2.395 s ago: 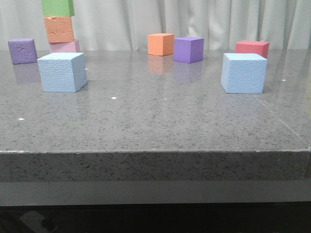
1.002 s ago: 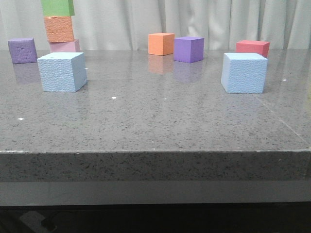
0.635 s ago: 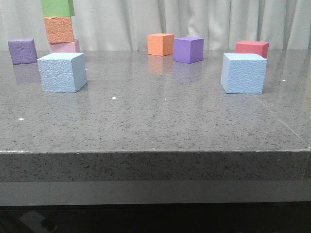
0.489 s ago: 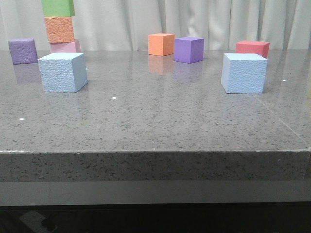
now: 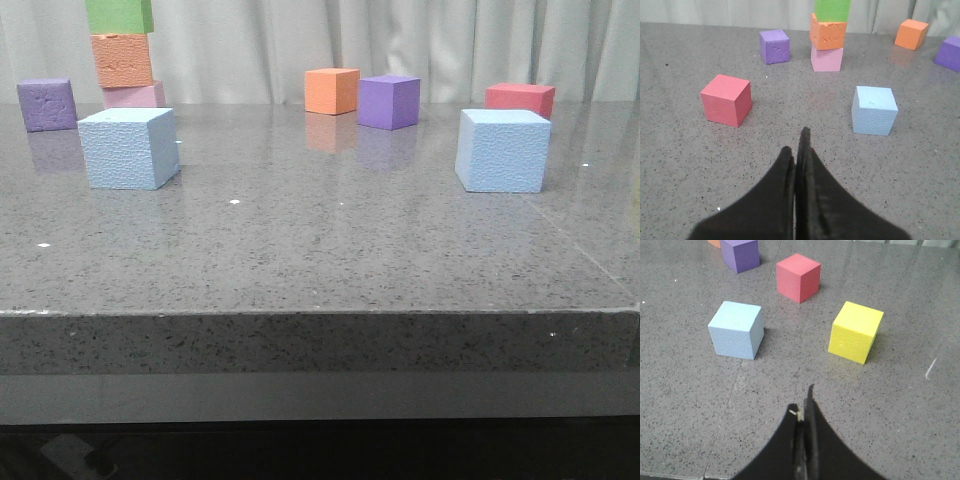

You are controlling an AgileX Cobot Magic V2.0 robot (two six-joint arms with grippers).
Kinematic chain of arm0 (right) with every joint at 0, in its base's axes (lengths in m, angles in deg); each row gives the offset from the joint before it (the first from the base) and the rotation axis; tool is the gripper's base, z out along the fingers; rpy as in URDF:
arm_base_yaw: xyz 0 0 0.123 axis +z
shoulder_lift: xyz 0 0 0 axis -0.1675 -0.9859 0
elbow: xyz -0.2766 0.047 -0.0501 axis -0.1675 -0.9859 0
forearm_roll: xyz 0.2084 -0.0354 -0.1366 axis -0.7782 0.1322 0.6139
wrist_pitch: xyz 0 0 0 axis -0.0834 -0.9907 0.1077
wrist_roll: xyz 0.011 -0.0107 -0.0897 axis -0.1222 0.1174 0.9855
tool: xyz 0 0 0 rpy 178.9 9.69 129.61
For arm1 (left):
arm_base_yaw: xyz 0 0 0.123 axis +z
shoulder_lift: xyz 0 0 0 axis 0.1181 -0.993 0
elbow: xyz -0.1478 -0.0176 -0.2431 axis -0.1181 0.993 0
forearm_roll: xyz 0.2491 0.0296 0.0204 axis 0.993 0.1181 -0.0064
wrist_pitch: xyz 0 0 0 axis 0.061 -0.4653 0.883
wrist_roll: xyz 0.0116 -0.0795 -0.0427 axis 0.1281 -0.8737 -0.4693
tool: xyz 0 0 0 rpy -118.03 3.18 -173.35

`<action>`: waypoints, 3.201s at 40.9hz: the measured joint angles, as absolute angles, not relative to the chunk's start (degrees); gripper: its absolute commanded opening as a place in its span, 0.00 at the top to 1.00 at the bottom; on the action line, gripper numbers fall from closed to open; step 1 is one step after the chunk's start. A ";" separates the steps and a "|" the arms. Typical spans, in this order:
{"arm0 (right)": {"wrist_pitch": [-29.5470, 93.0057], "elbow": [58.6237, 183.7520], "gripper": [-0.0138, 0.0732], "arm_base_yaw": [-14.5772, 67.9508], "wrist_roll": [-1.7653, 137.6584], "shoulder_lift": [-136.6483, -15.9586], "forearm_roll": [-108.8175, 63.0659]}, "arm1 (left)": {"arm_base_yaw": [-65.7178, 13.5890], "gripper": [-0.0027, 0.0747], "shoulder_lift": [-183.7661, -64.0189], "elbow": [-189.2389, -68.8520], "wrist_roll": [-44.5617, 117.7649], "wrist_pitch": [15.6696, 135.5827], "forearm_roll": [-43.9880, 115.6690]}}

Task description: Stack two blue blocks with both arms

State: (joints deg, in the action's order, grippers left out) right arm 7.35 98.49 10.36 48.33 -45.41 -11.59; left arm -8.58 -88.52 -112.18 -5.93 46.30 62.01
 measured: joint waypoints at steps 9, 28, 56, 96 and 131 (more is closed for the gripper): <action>7.71 98.49 0.98 10.36 48.33 -45.46 -11.59 | -8.58 0.99 -88.51 -111.82 -5.93 46.21 62.01; 9.01 98.49 0.37 10.36 47.43 -45.55 -11.59 | -8.58 0.62 -88.51 -111.82 -5.93 46.45 62.01; 9.13 98.49 0.28 10.36 47.53 -45.59 -11.82 | -8.58 0.21 -88.51 -111.82 -5.93 48.47 60.94; -11.18 124.94 0.14 19.18 55.69 -82.05 -23.74 | -8.58 0.21 -88.51 -111.82 -5.93 48.72 60.94; -7.52 145.28 0.14 30.64 21.04 -110.43 1.93 | -8.58 0.21 -88.51 -111.82 -5.93 48.72 60.94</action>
